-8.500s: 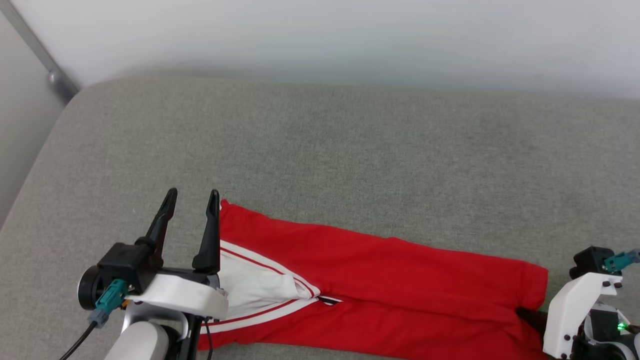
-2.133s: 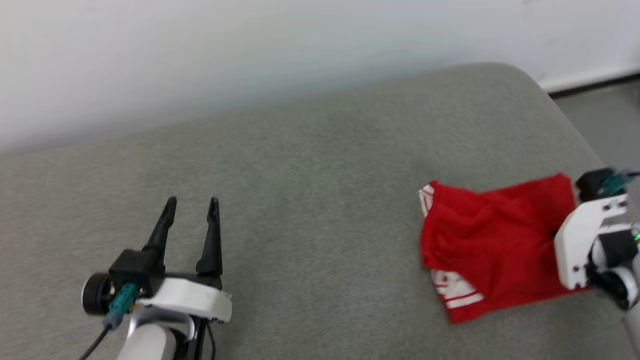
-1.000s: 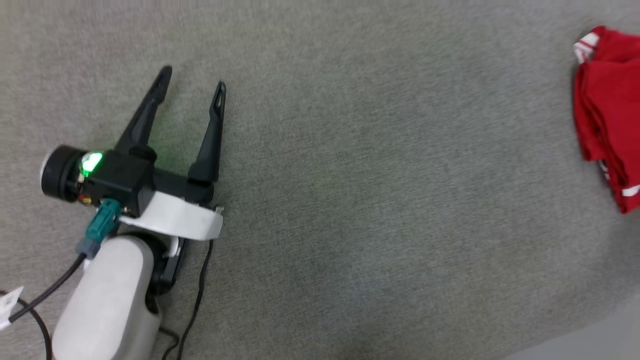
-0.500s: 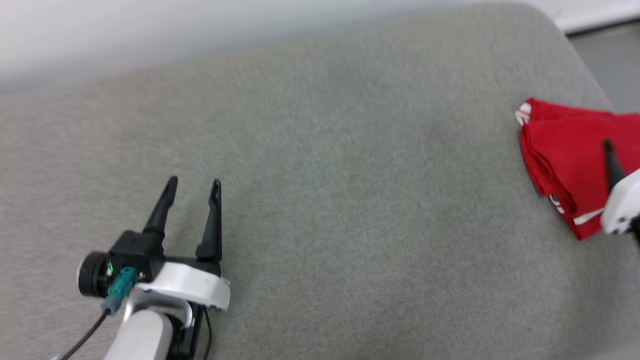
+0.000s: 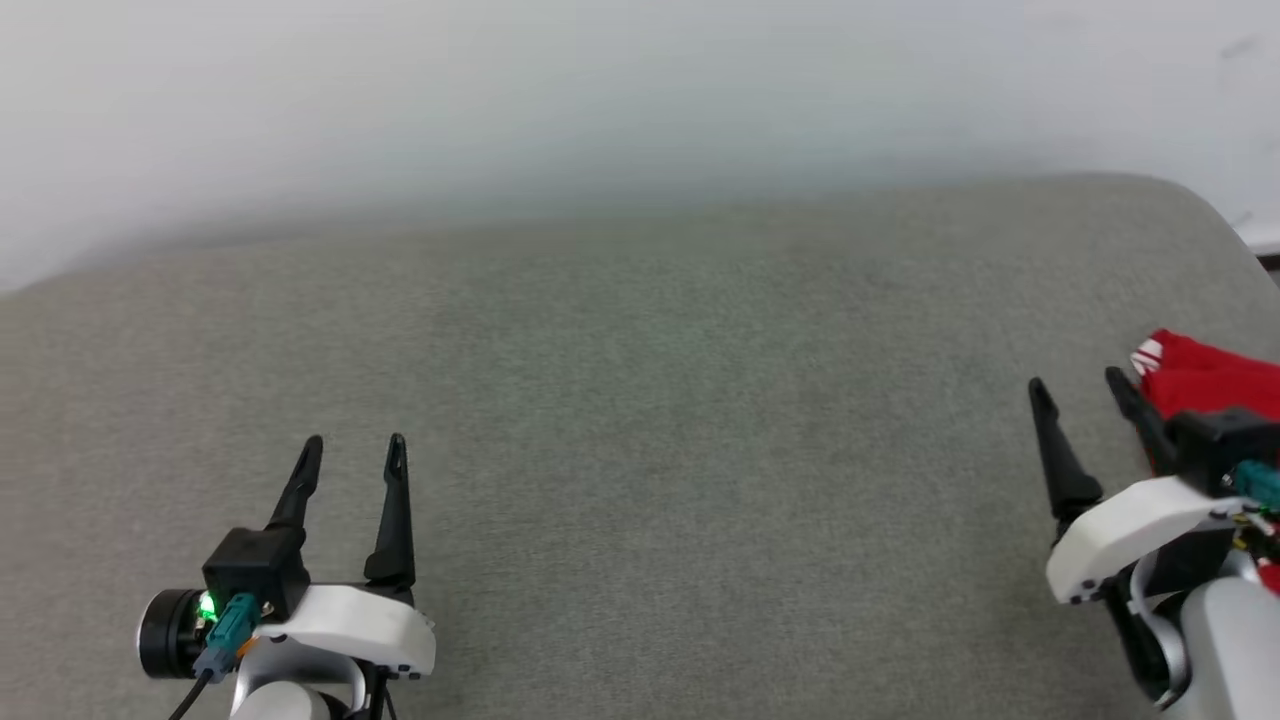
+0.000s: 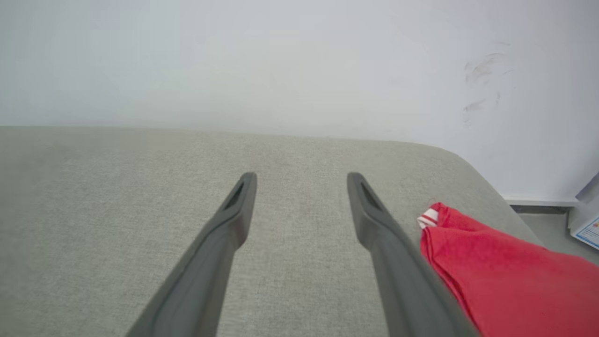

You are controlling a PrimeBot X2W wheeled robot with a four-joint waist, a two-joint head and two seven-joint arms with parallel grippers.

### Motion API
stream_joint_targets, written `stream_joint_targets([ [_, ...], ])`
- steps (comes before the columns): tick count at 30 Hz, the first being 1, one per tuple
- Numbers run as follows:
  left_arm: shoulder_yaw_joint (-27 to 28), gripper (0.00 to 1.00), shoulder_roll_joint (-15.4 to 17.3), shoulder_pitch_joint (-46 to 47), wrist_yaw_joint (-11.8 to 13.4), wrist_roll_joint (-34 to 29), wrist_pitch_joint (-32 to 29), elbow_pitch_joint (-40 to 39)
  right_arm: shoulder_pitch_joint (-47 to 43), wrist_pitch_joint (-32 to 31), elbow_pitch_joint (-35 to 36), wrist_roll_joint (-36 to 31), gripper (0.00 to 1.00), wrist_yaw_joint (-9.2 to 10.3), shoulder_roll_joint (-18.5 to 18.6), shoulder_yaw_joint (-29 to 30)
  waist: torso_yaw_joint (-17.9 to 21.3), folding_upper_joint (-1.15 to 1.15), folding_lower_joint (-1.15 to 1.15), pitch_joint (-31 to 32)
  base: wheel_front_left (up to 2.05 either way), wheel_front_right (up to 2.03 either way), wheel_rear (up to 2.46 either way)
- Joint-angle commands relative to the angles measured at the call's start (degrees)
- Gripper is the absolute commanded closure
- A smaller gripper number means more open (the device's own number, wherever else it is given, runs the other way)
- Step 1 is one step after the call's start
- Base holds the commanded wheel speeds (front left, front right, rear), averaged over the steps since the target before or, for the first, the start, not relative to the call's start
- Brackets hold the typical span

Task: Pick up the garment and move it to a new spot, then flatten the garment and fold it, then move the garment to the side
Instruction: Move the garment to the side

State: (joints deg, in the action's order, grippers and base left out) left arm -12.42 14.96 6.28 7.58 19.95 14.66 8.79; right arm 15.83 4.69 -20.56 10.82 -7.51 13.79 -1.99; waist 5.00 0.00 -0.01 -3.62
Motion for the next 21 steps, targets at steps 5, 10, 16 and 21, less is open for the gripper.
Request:
stream_joint_targets([
  [5,0.0,0.00,0.4,-2.6,0.1,-0.7,0.4,0.4,-7.9,-1.2,9.3,-1.7,0.00,0.05,-4.0,0.8,-3.2,0.00,0.01,3.5,0.00,0.00,0.00],
  [10,-0.3,0.00,0.6,-4.1,0.2,-1.0,0.5,0.6,-13.4,-2.8,15.6,-3.2,0.00,0.04,-6.1,1.6,-3.5,0.00,0.01,4.3,0.00,0.00,0.00],
  [16,-0.7,0.00,0.4,-5.3,0.2,-1.0,0.5,0.7,-17.4,-5.1,21.2,-4.1,0.00,0.04,-7.8,1.9,-3.3,0.00,0.01,4.4,0.00,0.00,0.00],
  [21,-0.8,0.00,0.0,-5.0,0.0,-0.9,0.5,0.8,-18.1,-6.2,22.6,-4.3,0.00,0.04,-8.2,2.1,-3.5,0.00,0.01,4.4,0.00,0.00,0.00],
])
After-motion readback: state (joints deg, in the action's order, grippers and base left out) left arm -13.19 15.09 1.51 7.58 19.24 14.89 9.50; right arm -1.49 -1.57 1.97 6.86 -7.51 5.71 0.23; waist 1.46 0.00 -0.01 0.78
